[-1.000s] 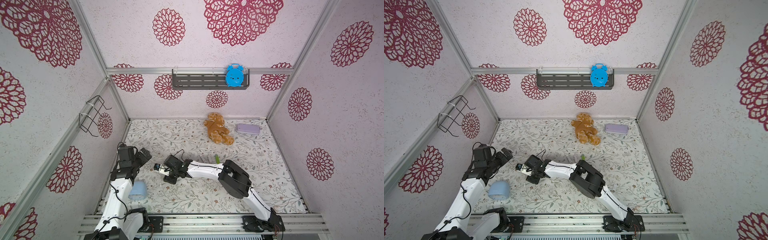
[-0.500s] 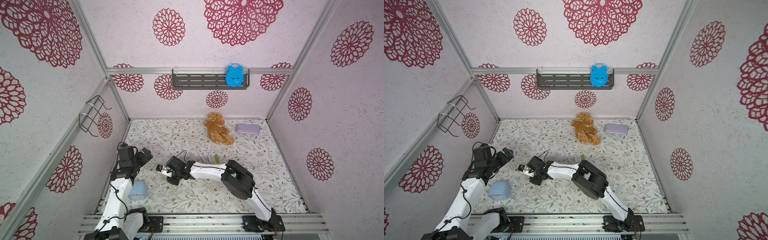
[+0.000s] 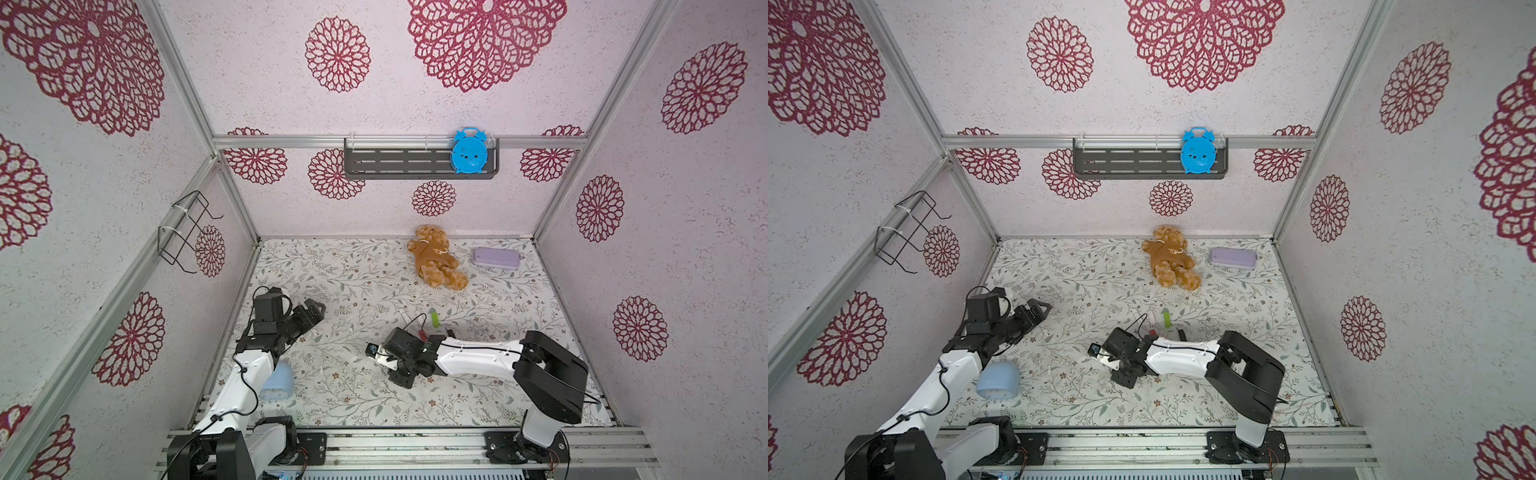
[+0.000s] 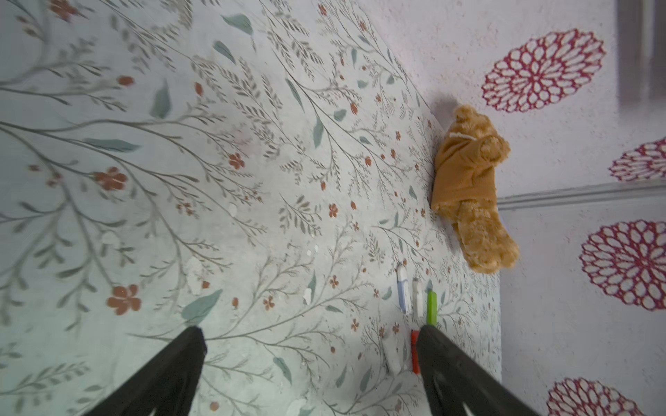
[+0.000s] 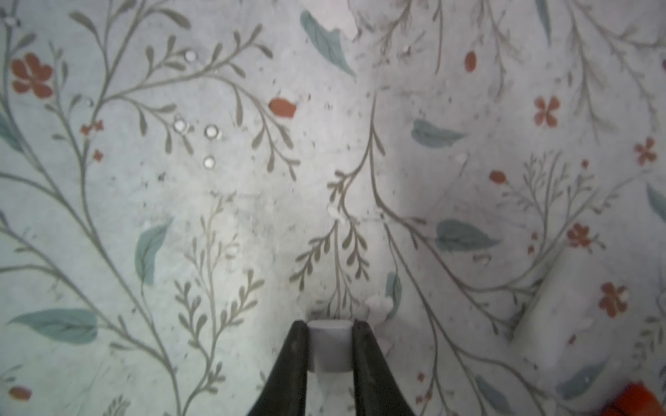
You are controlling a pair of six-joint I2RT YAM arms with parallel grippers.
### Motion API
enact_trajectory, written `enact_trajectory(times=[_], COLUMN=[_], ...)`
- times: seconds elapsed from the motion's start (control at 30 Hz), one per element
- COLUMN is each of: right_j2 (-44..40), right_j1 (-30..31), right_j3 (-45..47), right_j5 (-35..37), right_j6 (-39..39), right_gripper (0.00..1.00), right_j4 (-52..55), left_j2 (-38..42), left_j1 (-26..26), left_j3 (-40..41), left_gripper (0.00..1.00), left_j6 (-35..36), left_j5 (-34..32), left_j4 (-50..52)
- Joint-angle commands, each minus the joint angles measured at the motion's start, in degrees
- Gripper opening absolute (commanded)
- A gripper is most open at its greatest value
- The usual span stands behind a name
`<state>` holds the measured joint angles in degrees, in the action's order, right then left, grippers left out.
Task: Close the usb drive cover
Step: Move the cover to the center of the board.
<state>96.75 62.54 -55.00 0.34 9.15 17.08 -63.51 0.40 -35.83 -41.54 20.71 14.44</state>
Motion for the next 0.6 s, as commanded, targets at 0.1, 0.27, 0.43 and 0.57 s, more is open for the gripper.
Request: enact_trajectory(times=[0.1,0.27,0.43,0.57], right_j2=[-3.91,-4.63,-5.33,-6.55], right_j1=[-0.23,-0.57,-1.19,-1.28], right_j3=[2.53,3.16,3.84,4.61], right_j5=[1.09,1.71,1.41,0.20], right_j6=[-3.34,-2.97,-2.65,-2.69], right_gripper=[0.28,0.34,0.39,0.43], right_j4=[1.81,3.45,4.56,5.53], left_j2=[-2.62,-4.38,-4.98,-4.81], left_j1=[-4.21,-5.11,-5.15,-5.14], left_j3=[0.16,-0.46,-0.60,-0.33], left_gripper=[0.95,0.94,0.94,0.94], left_j6=[-2.93,-2.37,-1.90,-1.80], left_j5=[1.13,1.88,2.05,2.01], left_j4=[-7.64,-8.44,-8.45,-8.46])
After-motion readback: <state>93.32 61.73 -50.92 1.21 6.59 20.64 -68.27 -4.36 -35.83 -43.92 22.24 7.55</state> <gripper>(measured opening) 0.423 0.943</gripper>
